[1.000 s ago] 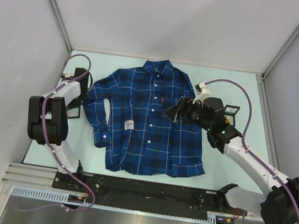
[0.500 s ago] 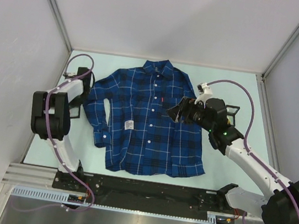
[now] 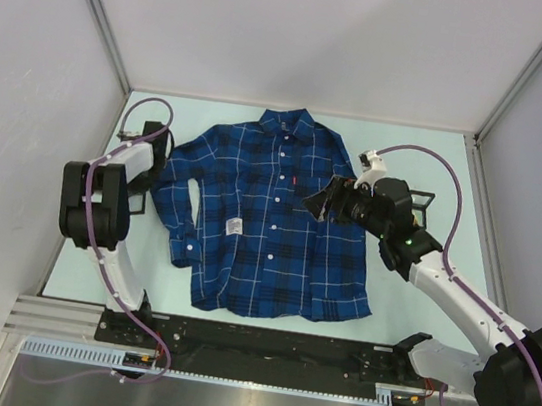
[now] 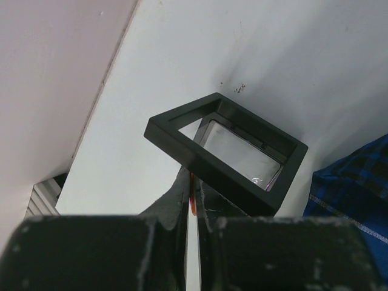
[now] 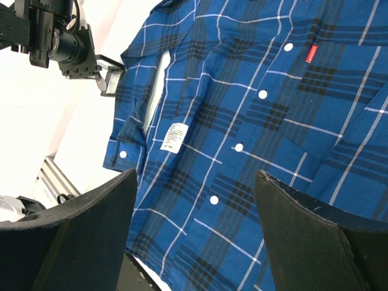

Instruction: Remove the brooch from the garment

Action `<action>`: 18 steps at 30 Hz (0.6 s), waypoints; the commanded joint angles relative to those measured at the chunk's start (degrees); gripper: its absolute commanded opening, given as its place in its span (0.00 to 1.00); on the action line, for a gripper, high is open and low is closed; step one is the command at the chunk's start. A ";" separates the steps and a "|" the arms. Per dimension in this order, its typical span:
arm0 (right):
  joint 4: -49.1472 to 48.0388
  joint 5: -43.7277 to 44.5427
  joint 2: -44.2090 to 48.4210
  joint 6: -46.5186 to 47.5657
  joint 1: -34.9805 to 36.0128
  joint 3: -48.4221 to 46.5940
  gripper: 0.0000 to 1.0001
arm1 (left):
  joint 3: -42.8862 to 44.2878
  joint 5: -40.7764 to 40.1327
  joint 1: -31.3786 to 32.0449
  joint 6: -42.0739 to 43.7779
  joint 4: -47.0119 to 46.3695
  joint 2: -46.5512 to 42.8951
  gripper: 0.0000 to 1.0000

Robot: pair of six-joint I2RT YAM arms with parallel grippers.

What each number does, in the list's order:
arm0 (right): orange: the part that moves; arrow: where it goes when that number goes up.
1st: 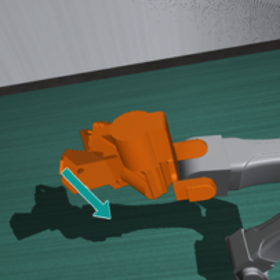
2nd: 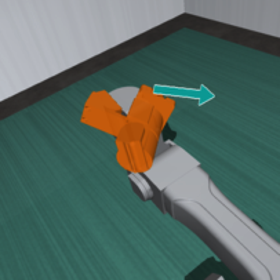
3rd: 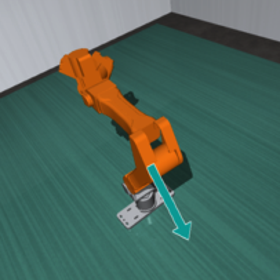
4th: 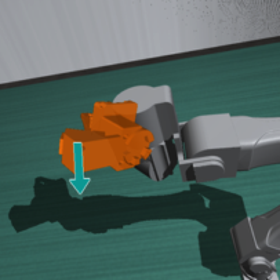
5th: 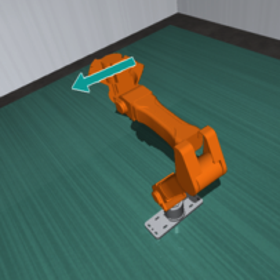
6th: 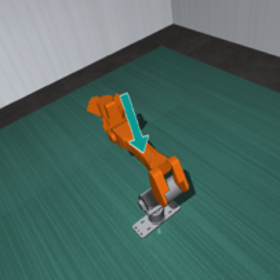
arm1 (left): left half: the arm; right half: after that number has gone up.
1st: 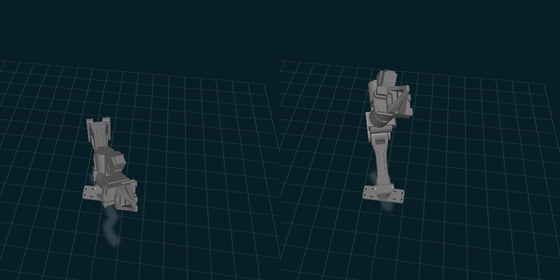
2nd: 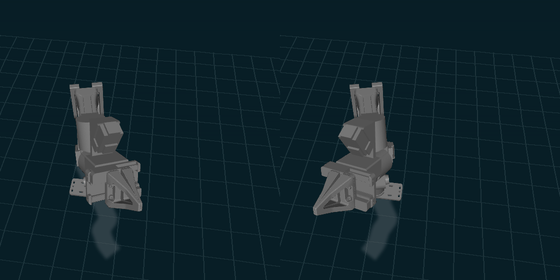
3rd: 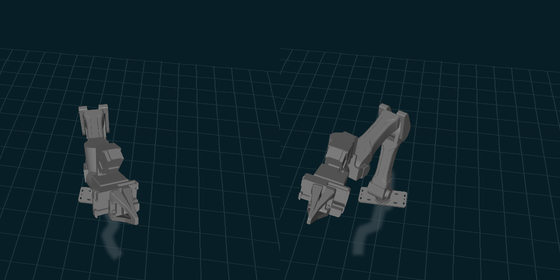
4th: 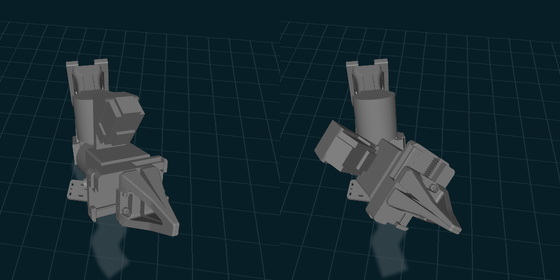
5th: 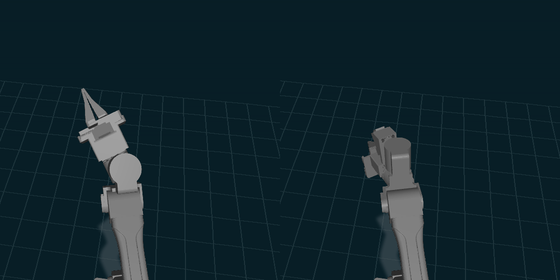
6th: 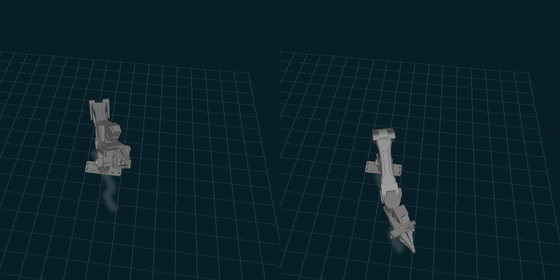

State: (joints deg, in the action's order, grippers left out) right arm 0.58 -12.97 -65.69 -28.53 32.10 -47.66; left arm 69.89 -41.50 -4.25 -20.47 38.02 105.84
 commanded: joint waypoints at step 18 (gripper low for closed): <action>-1.63 -1.09 2.49 -1.17 -1.42 -0.07 0.81 | 1.57 2.99 0.91 0.96 0.74 -3.97 0.44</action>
State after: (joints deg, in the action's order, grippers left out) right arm 0.58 -13.41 -65.65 -28.86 31.44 -47.66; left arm 70.19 -40.69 -4.05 -20.27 38.35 106.15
